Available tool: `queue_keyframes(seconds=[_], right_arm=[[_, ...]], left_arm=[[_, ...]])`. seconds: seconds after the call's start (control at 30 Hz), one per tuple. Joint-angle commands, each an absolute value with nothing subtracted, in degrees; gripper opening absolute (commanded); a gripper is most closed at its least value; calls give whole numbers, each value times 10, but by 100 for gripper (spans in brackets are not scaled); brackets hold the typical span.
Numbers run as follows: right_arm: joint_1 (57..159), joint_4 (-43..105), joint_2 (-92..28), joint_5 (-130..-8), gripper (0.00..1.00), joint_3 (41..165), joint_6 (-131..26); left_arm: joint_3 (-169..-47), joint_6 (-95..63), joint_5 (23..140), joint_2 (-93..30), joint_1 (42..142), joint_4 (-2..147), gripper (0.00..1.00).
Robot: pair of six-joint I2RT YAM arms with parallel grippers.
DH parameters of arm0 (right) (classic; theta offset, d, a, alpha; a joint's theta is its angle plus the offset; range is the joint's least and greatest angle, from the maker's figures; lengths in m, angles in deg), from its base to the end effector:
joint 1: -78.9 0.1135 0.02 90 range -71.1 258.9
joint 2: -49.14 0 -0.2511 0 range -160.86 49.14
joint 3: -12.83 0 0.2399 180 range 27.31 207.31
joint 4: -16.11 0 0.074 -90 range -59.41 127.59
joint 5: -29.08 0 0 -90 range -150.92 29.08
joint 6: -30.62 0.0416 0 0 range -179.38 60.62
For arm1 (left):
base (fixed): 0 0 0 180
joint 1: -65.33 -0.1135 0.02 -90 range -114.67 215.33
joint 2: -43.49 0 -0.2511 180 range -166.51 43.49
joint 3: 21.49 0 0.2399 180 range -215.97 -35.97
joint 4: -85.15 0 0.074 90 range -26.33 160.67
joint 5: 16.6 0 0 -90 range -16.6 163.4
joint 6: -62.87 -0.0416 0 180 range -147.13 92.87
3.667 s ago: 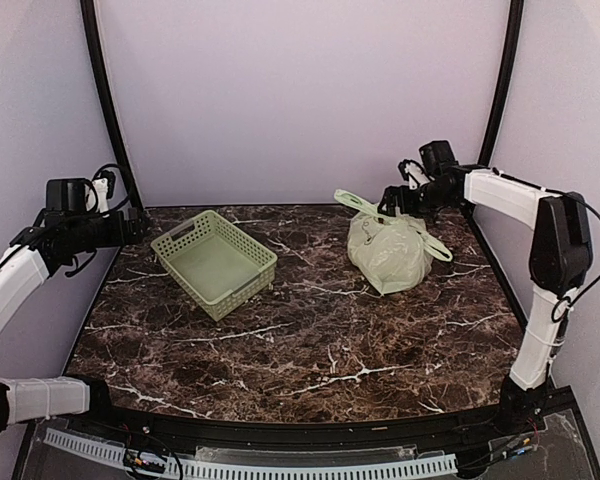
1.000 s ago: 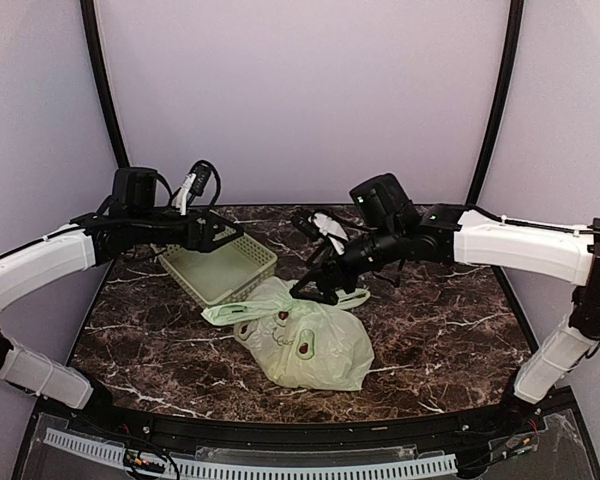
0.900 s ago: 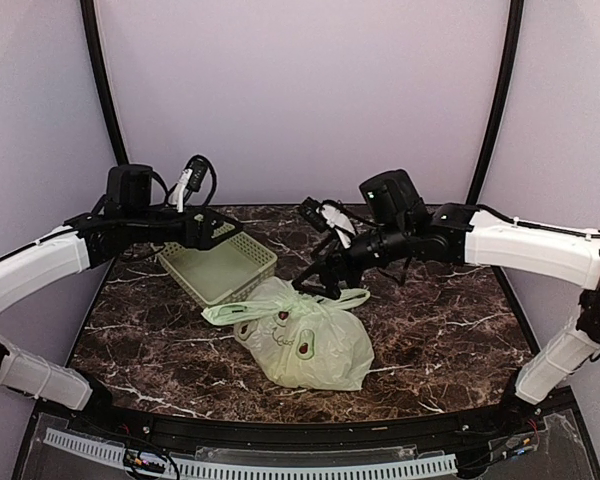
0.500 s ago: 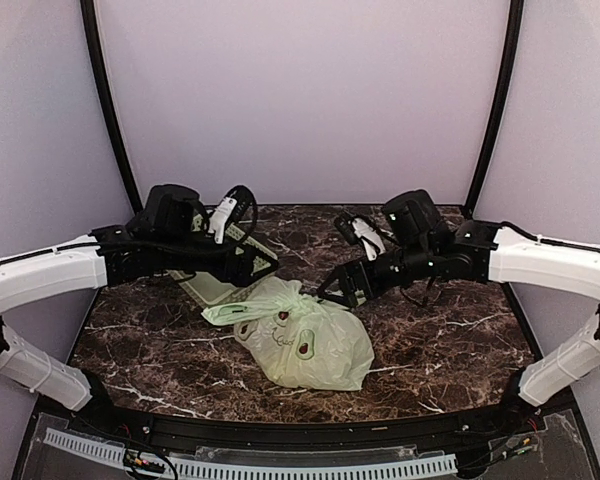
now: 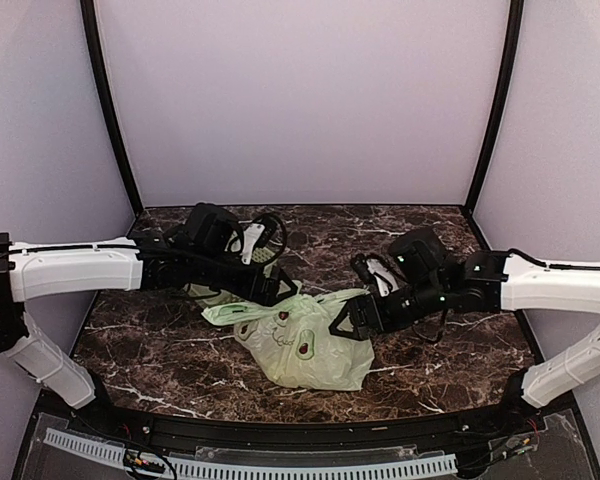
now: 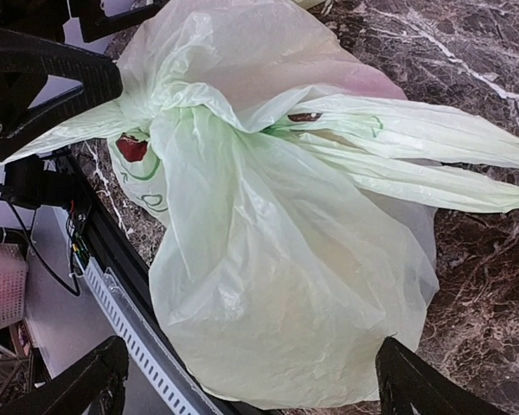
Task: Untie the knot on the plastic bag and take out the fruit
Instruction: Place the takeout bag at the center of the board, then untie the takeout bag at the center of the board.
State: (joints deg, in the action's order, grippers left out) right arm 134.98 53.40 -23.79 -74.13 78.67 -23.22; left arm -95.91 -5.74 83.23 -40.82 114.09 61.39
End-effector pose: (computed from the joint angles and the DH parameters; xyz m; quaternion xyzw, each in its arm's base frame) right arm 0.1407 0.2262 0.2438 -0.2023 0.8942 0.3511 0.1905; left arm 0.2103 -0.2507 0.2584 0.2471 0.8438 -0.3321 0.3416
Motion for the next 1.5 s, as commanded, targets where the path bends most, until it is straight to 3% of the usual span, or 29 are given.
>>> queue_keyframes(seconds=[0.0,0.07,0.1,0.13,0.17,0.27,0.37,0.47,0.57,0.67,0.87,0.93,1.03,1.17,1.23,1.47], right_arm=[[1355,499,-264,-742,96,777,-200],[1355,481,-273,-747,94,774,-196],[1355,475,-276,-748,93,772,-196],[1355,470,-279,-746,88,771,-196],[1356,466,-280,-743,81,769,-196],[1354,461,-291,-735,57,770,-195],[1353,452,-304,-733,31,780,-198],[1343,435,-310,-720,12,786,-194],[1313,432,-318,-723,2,800,-199],[1279,424,-320,-727,0,819,-229],[1225,427,-336,-729,3,864,-301],[1211,431,-341,-739,7,867,-310],[1205,444,-333,-731,25,865,-329],[1206,463,-300,-716,69,858,-353],[1206,468,-281,-712,82,855,-363],[1217,470,-249,-732,95,846,-355]], left_arm=[[-953,-29,847,-426,1143,638,97],[-953,-24,849,-432,1143,640,92],[-953,-24,853,-434,1144,639,77],[-953,-24,855,-438,1144,636,69],[-952,-23,857,-441,1144,633,58],[-943,-15,862,-444,1143,632,47],[-923,-2,875,-433,1144,647,41],[-909,3,891,-416,1145,669,38],[-898,3,917,-410,1144,687,35],[-889,7,943,-403,1150,718,34],[-872,18,949,-369,1160,762,36],[-872,16,922,-355,1159,749,41],[-875,12,850,-335,1160,704,57],[-875,19,816,-317,1159,687,76],[-881,28,812,-324,1158,685,81],[-922,51,821,-389,1157,692,92]])
